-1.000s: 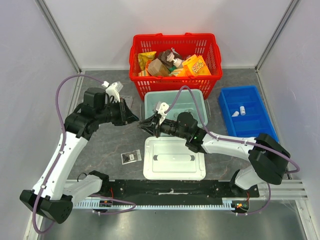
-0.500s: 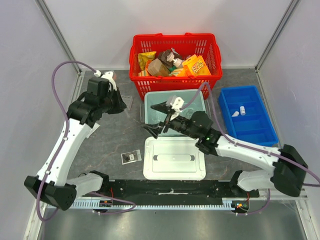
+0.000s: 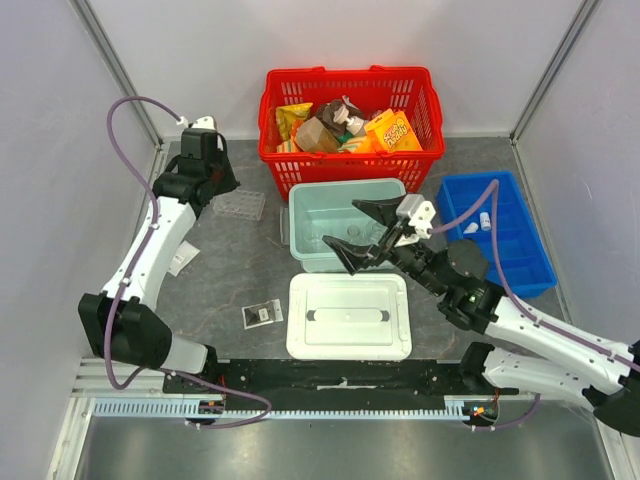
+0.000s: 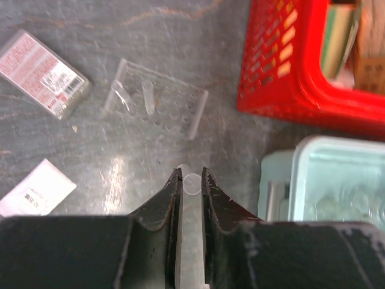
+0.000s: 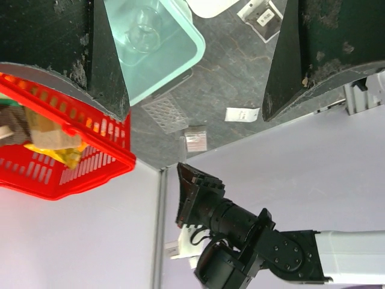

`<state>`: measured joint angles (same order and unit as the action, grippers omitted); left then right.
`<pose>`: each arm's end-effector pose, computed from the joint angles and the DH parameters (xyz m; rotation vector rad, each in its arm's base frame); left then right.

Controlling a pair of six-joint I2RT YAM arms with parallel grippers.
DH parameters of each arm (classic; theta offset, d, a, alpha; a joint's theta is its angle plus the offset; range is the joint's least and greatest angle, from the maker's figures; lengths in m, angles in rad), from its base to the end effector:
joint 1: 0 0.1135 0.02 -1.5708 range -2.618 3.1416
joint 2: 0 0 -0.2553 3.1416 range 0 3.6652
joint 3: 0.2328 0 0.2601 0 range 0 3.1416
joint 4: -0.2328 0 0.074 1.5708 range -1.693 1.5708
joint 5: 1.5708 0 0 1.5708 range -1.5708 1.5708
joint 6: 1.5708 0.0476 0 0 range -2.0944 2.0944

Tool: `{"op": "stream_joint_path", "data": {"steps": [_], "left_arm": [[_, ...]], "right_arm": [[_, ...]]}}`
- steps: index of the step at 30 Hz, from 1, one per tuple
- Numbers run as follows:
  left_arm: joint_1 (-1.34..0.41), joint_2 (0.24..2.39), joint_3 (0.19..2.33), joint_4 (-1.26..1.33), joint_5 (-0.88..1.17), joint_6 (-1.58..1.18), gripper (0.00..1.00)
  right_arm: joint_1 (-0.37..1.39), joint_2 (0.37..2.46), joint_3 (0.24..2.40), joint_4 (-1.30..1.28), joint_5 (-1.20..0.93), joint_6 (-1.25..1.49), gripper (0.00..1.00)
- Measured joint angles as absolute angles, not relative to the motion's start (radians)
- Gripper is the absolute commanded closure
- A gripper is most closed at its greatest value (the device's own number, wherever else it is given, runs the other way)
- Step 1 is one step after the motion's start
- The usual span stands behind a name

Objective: Organize the chemistry lab equipment

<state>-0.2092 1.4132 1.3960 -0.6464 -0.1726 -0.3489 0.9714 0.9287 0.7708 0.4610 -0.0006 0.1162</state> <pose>0.3238 -0.0604 0.3468 -0.2487 2.2113 -0.1136 0.1368 0.2003 0.3737 -0.5498 1.2052 0.9328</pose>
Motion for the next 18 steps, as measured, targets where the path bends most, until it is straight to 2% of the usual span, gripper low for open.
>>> {"op": "stream_joint_path", "data": {"steps": [8, 18], "left_arm": [[-0.142, 1.544, 1.398, -0.524, -0.15, -0.349, 0.95], [-0.13, 1.696, 1.42, -0.461, -0.11, -0.348, 0.95]], "right_arm": [[0.971, 0.823, 0.763, 0.397, 0.081, 0.08, 0.02], [0.971, 0.801, 0.763, 0.355, 0.112, 0.055, 0.02]]}}
